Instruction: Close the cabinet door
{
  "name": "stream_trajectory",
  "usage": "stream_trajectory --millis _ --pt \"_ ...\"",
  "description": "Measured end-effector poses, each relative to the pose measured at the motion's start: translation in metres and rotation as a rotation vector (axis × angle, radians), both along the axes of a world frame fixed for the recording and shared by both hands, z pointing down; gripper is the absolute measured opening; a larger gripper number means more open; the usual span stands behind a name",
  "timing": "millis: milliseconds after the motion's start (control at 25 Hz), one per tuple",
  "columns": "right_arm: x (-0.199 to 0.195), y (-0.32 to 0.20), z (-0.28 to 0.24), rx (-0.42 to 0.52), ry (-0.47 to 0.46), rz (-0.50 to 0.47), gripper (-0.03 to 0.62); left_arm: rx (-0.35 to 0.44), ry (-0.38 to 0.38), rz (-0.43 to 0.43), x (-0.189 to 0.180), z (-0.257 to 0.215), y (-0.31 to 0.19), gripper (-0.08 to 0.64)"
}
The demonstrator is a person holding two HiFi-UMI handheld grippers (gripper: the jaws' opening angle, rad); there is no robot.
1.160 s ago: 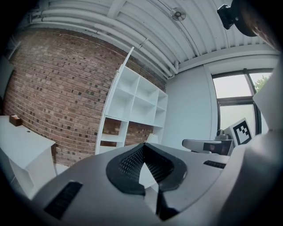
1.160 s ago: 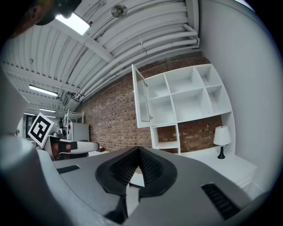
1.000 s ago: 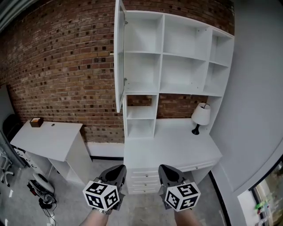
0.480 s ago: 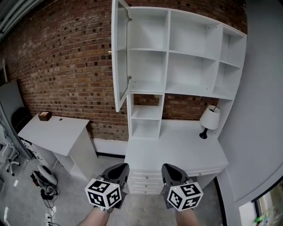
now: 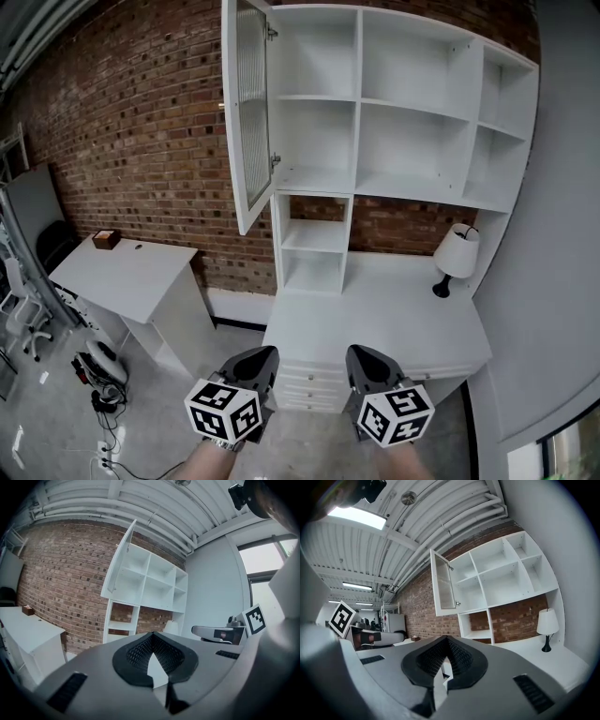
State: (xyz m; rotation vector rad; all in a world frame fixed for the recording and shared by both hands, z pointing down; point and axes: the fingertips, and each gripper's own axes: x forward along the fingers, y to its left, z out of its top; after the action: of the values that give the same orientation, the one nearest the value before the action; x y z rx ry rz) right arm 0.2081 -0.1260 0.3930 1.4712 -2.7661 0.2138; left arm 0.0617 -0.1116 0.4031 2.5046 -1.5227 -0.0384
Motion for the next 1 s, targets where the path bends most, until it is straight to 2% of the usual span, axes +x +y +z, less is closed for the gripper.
stream_trajectory --millis 320,600,760,1000 --pt "-0.019 -0.036 -0.007 0.015 0.003 -0.007 0.026 0.004 0.0 -0.003 -0.015 -0.001 -0.034 0.009" --pt "-0.063 -0.083 -0.013 0.027 0.006 0.016 0.026 0.022 0.002 0.016 -0.058 -0.004 -0.086 0.008" --pt "-0.098 -0.115 -0.029 0.063 0.012 0.024 0.026 0.043 0.001 0.027 -0.085 -0.014 -0.116 0.008" --pt "-0.171 -0.162 -0.062 0.159 0.052 -0.024 0.031 0.047 0.006 0.041 -0.119 -0.01 -0.148 0.008"
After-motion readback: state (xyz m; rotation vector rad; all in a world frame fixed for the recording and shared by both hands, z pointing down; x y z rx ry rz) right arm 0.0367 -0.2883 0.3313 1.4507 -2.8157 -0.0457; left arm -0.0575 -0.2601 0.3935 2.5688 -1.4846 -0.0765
